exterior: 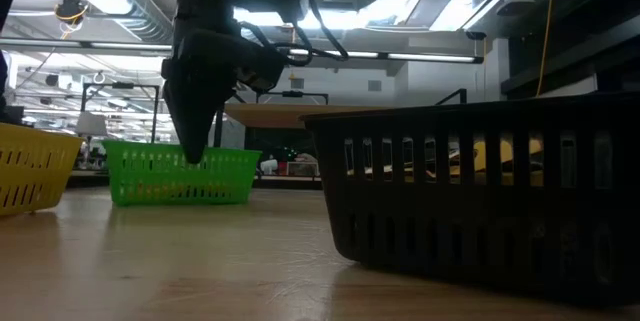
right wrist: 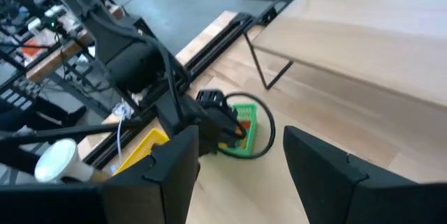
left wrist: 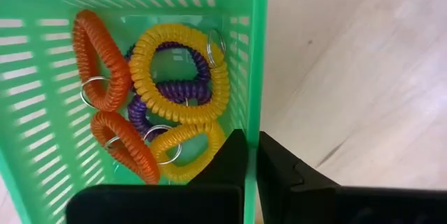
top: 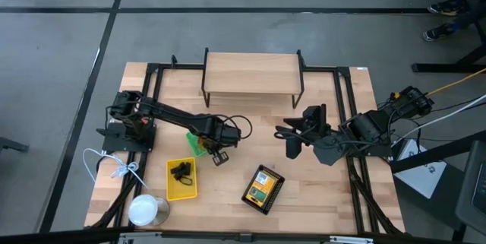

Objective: Pick & Place Office Desk Supplies
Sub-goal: Put the green basket on the shelf

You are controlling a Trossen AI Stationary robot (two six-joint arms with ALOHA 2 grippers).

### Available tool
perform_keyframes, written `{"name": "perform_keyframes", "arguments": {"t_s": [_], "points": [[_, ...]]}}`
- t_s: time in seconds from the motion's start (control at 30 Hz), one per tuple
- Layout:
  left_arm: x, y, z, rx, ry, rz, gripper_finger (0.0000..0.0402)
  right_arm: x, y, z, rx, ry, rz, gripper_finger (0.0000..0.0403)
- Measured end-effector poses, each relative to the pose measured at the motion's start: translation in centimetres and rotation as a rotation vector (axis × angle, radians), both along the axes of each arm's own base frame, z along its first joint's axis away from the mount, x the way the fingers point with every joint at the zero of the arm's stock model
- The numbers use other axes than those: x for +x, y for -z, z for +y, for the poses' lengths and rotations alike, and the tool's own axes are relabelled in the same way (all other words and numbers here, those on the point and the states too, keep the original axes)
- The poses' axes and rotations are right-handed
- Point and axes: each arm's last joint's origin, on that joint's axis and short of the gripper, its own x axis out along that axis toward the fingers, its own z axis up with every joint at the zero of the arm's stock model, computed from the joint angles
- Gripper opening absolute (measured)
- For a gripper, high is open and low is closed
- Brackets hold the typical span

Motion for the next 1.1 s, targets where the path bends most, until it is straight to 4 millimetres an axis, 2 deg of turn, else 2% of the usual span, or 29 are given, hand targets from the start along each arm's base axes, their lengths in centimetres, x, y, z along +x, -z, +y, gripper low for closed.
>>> {"name": "perform_keyframes", "arguments": {"t_s": [0.1,0.23,0.4,0.5,0.63,0.73,0.83,0.97,1.1], "points": [[0.3,-0.3,-0.2,-0.035,0.004,-0.017,0.001,-0.3,-0.7,0.0,-0.025,-0.007,-0.039,0.0212],[1.3,-1.9,-0.5,-0.077,0.013,-0.089,0.0006,-2.0,-3.2,0.4,-0.099,-0.05,-0.153,0.0212],[2.9,-5.0,-0.2,-0.083,0.037,-0.205,0.0007,-6.7,-6.2,0.8,-0.2,-0.12,-0.253,0.0212],[3.8,-7.2,0.6,-0.071,0.032,-0.286,0.0006,-9.7,-7.4,0.7,-0.186,-0.141,-0.31,0.0212],[4.8,-10.4,2.2,-0.042,0.007,-0.401,0.0006,-12.8,-8.6,0.2,-0.019,-0.222,-0.404,0.0212],[5.2,-12.7,3.9,-0.016,-0.022,-0.475,0.0005,-14.1,-8.5,-0.2,-0.067,-0.383,-0.359,0.0212],[5.1,-14.4,5.9,-0.002,-0.087,-0.495,0.0005,-14.6,-8.8,-0.4,0.011,-0.454,-0.377,0.0212],[4.2,-16.3,8.8,0.059,-0.194,-0.471,0.0005,-14.7,-8.6,0.0,-0.123,-0.553,-0.336,0.0212],[3.4,-18.1,10.7,0.082,-0.253,-0.479,0.0005,-15.0,-8.4,-0.4,-0.163,-0.572,-0.31,0.0212]]}}
